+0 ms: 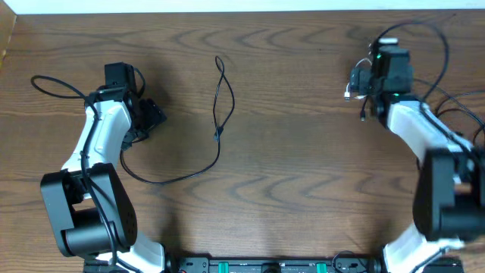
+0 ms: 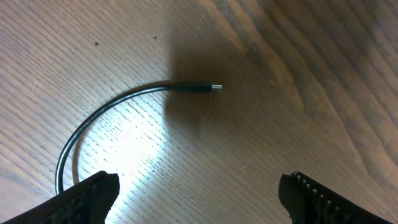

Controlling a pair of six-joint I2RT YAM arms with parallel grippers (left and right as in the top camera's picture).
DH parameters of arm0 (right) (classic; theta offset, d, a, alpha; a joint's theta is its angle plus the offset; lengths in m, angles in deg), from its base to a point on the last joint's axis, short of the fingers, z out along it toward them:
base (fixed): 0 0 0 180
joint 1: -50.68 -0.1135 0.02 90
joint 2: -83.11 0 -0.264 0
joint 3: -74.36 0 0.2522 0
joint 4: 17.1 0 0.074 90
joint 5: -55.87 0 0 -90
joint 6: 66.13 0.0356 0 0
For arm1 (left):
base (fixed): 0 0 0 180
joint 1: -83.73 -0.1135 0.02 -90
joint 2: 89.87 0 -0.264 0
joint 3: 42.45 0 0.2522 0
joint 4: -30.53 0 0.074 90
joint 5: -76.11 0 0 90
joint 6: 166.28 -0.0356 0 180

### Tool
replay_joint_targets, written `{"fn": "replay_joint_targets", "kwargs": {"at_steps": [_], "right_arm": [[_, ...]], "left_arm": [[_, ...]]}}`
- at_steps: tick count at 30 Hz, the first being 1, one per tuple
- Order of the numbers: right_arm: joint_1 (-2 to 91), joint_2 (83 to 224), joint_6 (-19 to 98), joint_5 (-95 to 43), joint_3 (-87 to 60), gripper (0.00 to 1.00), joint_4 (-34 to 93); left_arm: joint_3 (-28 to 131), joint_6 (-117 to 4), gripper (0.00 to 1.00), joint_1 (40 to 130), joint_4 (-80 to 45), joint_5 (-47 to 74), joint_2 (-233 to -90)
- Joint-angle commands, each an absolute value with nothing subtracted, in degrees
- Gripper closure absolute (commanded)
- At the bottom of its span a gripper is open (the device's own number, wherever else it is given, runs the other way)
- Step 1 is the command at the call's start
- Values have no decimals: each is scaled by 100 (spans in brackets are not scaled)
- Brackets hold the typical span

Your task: Untangle cables

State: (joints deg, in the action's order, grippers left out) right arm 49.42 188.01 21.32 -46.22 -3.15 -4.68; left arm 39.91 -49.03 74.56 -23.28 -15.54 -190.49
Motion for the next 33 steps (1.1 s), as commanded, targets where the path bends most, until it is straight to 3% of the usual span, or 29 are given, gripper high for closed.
{"fn": "replay_joint_targets", "kwargs": {"at_steps": [1, 7, 9, 12, 13, 24, 33], "right_arm": [[4728, 18017, 2591, -3759, -341, 1, -224], [4431, 17846, 3907, -1665, -334, 1, 37], [4280, 17949, 4172, -1482, -334, 1, 34], [4018, 18117, 4235, -1475, -332, 1, 115], [3921, 18174, 4311, -1420, -332, 1, 141], [2523, 19287, 4622, -1193, -332, 1, -746], [2184, 20257, 5461, -1211, -332, 1, -1367]], "left_arm": [[3934, -4805, 13, 7443, -2343, -1584, -19020], [3934, -4805, 14, 7443, -2343, -1582, -19020], [3934, -4805, 48, 7443, -2343, -1582, -19020], [3934, -4805, 86, 7443, -2343, -1582, -19020], [3934, -4805, 92, 7443, -2343, -1580, -19020], [3934, -4809, 92, 7585, -2221, -395, -19020], [3934, -4809, 92, 8326, -2083, -297, -19024]]}}
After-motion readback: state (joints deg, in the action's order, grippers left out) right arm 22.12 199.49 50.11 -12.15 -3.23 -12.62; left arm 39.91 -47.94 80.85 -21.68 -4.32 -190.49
